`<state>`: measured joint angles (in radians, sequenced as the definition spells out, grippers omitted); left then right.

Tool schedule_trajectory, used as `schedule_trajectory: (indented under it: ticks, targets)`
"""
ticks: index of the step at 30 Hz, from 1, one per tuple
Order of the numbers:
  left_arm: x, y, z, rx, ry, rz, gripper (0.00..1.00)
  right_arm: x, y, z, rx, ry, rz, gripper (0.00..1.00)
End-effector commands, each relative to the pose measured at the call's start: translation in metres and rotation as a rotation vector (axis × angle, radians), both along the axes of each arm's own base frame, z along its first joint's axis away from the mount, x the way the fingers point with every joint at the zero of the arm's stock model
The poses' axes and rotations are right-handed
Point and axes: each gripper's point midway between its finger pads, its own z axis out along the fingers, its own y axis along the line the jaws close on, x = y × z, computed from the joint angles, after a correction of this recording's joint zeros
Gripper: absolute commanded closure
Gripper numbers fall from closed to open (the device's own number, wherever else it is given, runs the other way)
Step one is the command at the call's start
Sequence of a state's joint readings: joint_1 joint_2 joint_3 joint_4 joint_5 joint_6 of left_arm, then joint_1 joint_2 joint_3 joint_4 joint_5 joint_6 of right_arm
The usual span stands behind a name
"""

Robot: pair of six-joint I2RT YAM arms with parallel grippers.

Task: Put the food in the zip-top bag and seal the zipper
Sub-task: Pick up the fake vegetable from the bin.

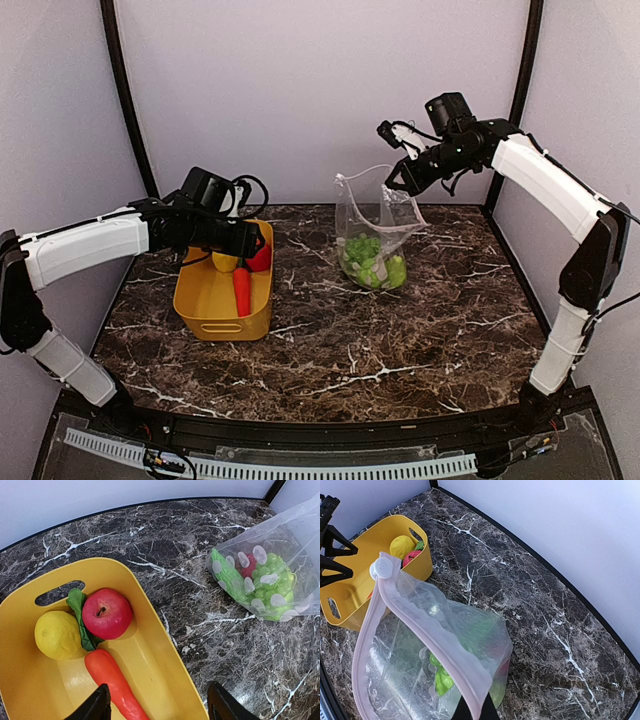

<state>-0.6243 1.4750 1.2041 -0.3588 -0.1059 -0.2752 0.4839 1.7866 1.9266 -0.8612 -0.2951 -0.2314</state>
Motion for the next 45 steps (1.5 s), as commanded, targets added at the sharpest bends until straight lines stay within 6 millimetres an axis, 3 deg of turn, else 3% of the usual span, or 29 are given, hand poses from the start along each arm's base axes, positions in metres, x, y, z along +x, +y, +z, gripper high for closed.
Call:
schedule_trajectory:
  ticks: [1,12,20,24,29,38,45]
  targets:
    - [-0.005,0.010,-0.025,0.071,0.065,0.000,0.35,-0.007,-0.006,0.024,0.022,-0.061,0.000,1.00]
    - [-0.005,0.014,-0.041,0.133,0.103,-0.007,0.35,-0.016,-0.005,0.038,0.032,-0.092,0.012,1.00]
    - [-0.012,0.049,-0.064,0.217,0.176,0.133,0.35,-0.019,-0.001,0.040,0.050,-0.085,0.029,1.00]
    - [-0.012,0.059,-0.079,0.170,0.199,0.188,0.37,-0.022,-0.001,0.037,0.048,-0.078,0.035,1.00]
    - [0.000,0.059,-0.097,0.071,0.249,0.235,0.39,-0.023,-0.002,0.038,0.040,-0.086,0.031,1.00]
    - [0.041,0.060,-0.138,-0.042,0.362,0.334,0.46,-0.030,0.000,0.041,0.044,-0.090,0.044,1.00]
    - [0.058,0.043,-0.157,-0.124,0.383,0.323,0.51,-0.035,0.004,0.038,0.043,-0.082,0.061,1.00]
